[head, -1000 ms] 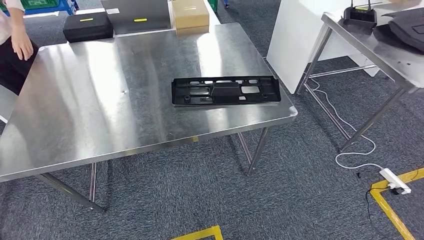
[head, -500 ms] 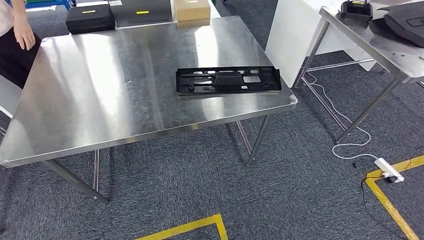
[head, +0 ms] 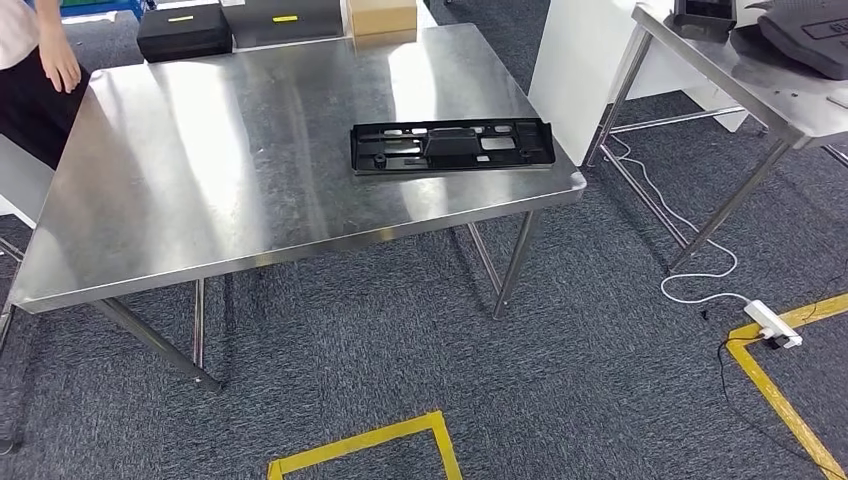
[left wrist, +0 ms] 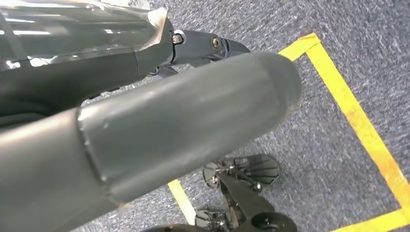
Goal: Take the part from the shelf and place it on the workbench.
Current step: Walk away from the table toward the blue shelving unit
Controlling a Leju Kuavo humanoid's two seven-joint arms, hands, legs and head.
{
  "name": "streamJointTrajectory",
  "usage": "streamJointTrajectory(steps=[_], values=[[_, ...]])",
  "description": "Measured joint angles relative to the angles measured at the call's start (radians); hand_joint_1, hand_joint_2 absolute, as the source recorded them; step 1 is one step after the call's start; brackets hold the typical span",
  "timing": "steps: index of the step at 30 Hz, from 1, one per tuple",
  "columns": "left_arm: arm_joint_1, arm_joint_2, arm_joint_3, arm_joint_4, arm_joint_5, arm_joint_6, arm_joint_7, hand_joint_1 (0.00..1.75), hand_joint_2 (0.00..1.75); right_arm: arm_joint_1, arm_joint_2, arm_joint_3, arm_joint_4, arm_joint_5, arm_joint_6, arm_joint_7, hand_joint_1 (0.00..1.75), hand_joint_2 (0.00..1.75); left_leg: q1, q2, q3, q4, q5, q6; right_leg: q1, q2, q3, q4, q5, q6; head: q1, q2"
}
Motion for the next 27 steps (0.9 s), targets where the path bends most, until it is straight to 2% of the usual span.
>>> streamJointTrajectory(steps=[1, 2, 4, 5, 6, 7, 9, 10, 11, 14, 16, 18, 20, 21, 22, 23, 24, 25, 26, 27], values=[[0.000, 0.000, 0.000, 0.000, 0.000, 0.000, 0.000, 0.00, 0.00, 0.000, 0.000, 0.000, 0.000, 0.000, 0.000, 0.001, 0.00, 0.00, 0.002, -0.002, -0.010, 0.023, -0.022, -0.005, -0.005, -0.001, -0.002, -0.002, 0.007, -0.009, -0.002, 0.000], [0.001, 0.001, 0.000, 0.000, 0.000, 0.000, 0.000, 0.00, 0.00, 0.000, 0.000, 0.000, 0.000, 0.000, 0.000, 0.001, 0.00, 0.00, 0.004, -0.004, -0.027, 0.066, -0.057, -0.010, -0.009, -0.002, -0.005, -0.004, 0.014, -0.016, -0.003, 0.000], [0.002, 0.001, 0.000, 0.001, 0.000, 0.000, 0.000, 0.00, 0.00, 0.001, 0.000, 0.000, 0.000, 0.000, 0.002, 0.001, 0.00, 0.00, 0.007, -0.006, -0.071, 0.190, -0.138, -0.018, -0.006, -0.004, -0.016, -0.002, 0.024, -0.022, -0.007, 0.000], [0.002, 0.001, 0.000, 0.001, 0.000, 0.000, 0.000, 0.00, 0.00, 0.001, 0.000, 0.000, 0.000, -0.001, 0.003, 0.002, 0.00, 0.00, 0.009, -0.006, -0.086, 0.241, -0.161, -0.021, -0.005, -0.004, -0.022, 0.000, 0.028, -0.022, -0.006, 0.000], [0.002, 0.002, 0.000, 0.001, 0.000, 0.001, 0.000, 0.00, 0.00, 0.002, 0.001, 0.000, 0.000, -0.001, 0.003, 0.003, 0.00, 0.00, 0.011, -0.006, -0.087, 0.263, -0.165, -0.024, -0.005, -0.004, -0.029, 0.004, 0.031, -0.022, -0.007, 0.000], [0.003, 0.002, 0.000, 0.001, 0.000, 0.001, 0.001, 0.00, 0.00, 0.003, 0.002, 0.000, 0.000, -0.002, 0.004, 0.003, 0.00, 0.00, 0.013, -0.006, -0.070, 0.248, -0.151, -0.026, -0.005, -0.003, -0.035, 0.009, 0.033, -0.021, -0.006, 0.000], [0.002, 0.004, 0.000, 0.001, 0.000, 0.001, 0.001, 0.00, 0.00, 0.003, 0.003, 0.000, 0.001, -0.003, 0.004, 0.005, 0.00, 0.00, 0.019, -0.008, 0.004, 0.130, -0.101, -0.028, -0.006, -0.002, -0.047, 0.023, 0.034, -0.019, -0.007, 0.000], [0.002, 0.004, 0.000, 0.001, -0.001, 0.002, 0.001, 0.00, 0.00, 0.002, 0.003, 0.000, 0.001, -0.003, 0.004, 0.005, 0.00, 0.00, 0.020, -0.011, 0.036, 0.072, -0.084, -0.026, -0.003, -0.001, -0.053, 0.031, 0.033, -0.016, -0.007, 0.000], [0.001, 0.004, 0.000, 0.001, -0.001, 0.002, 0.001, 0.00, 0.00, 0.001, 0.003, 0.000, 0.001, -0.004, 0.005, 0.006, 0.00, 0.00, 0.020, -0.014, 0.055, 0.034, -0.075, -0.023, 0.000, 0.000, -0.060, 0.037, 0.034, -0.011, -0.006, 0.000], [0.002, 0.003, 0.000, 0.001, -0.001, 0.003, 0.002, 0.00, 0.00, 0.000, 0.002, 0.000, 0.001, -0.003, 0.008, 0.009, 0.00, 0.00, 0.011, -0.016, 0.051, 0.017, -0.065, -0.001, 0.008, 0.001, -0.076, 0.040, 0.043, 0.011, -0.005, 0.000], [0.001, 0.001, 0.000, 0.001, -0.001, 0.003, 0.003, 0.00, 0.00, 0.001, 0.001, 0.000, 0.001, -0.001, 0.012, 0.013, 0.00, 0.00, 0.008, -0.012, 0.041, 0.011, -0.051, 0.019, 0.006, 0.001, -0.095, 0.064, 0.027, 0.019, -0.004, 0.000], [0.000, 0.000, 0.000, 0.001, -0.001, 0.003, 0.004, 0.00, 0.00, 0.001, 0.001, 0.000, 0.001, 0.001, 0.019, 0.015, 0.00, 0.00, 0.009, -0.008, 0.027, 0.007, -0.038, 0.035, 0.000, 0.001, -0.139, 0.161, -0.033, 0.014, -0.002, 0.000], [0.000, 0.001, 0.000, 0.001, -0.001, 0.005, 0.005, 0.00, 0.00, 0.002, 0.001, 0.000, 0.001, 0.001, 0.022, 0.017, 0.00, 0.00, 0.006, -0.005, 0.011, 0.007, -0.026, 0.040, -0.002, 0.001, -0.186, 0.291, -0.096, 0.013, -0.001, 0.000], [0.000, 0.001, 0.000, 0.002, -0.001, 0.005, 0.006, 0.00, 0.00, 0.002, 0.001, 0.000, 0.001, 0.001, 0.023, 0.018, 0.00, 0.00, 0.005, -0.005, 0.004, 0.008, -0.021, 0.039, -0.003, 0.001, -0.192, 0.323, -0.110, 0.017, -0.001, 0.000], [0.000, 0.000, 0.000, 0.002, -0.002, 0.006, 0.006, 0.00, 0.00, 0.002, 0.001, 0.000, 0.001, 0.000, 0.023, 0.019, 0.00, 0.00, 0.004, -0.004, -0.002, 0.008, -0.015, 0.037, -0.003, 0.001, -0.176, 0.313, -0.106, 0.023, -0.001, 0.000], [0.000, 0.000, 0.000, 0.002, -0.002, 0.006, 0.006, 0.00, 0.00, 0.002, 0.000, 0.000, 0.001, -0.001, 0.023, 0.019, 0.00, 0.00, 0.004, -0.004, -0.008, 0.008, -0.010, 0.035, -0.003, 0.001, -0.140, 0.262, -0.090, 0.030, -0.001, 0.000], [0.000, -0.001, 0.000, 0.002, -0.004, 0.006, 0.006, 0.00, 0.00, 0.001, -0.001, 0.000, 0.001, -0.002, 0.023, 0.019, 0.00, 0.00, 0.004, -0.004, -0.012, 0.008, -0.005, 0.032, -0.003, 0.001, -0.089, 0.184, -0.069, 0.035, -0.001, 0.000], [0.000, -0.001, 0.000, 0.002, -0.005, 0.006, 0.006, 0.00, 0.00, 0.000, -0.001, 0.000, 0.001, -0.003, 0.023, 0.019, 0.00, 0.00, 0.002, -0.004, -0.015, 0.009, 0.000, 0.028, -0.001, 0.000, -0.044, 0.109, -0.051, 0.036, -0.001, 0.000], [0.000, -0.002, 0.000, 0.002, -0.007, 0.006, 0.006, 0.00, 0.00, -0.001, -0.001, 0.000, 0.001, -0.003, 0.023, 0.019, 0.00, 0.00, 0.001, -0.004, -0.016, 0.009, 0.004, 0.023, 0.001, 0.000, -0.014, 0.054, -0.038, 0.032, -0.002, 0.000], [0.000, -0.002, 0.000, 0.002, -0.008, 0.006, 0.005, 0.00, 0.00, -0.002, -0.001, 0.000, 0.001, -0.003, 0.023, 0.019, 0.00, 0.00, 0.000, -0.003, -0.017, 0.009, 0.008, 0.017, 0.004, 0.001, 0.000, 0.023, -0.031, 0.027, -0.003, 0.000]])
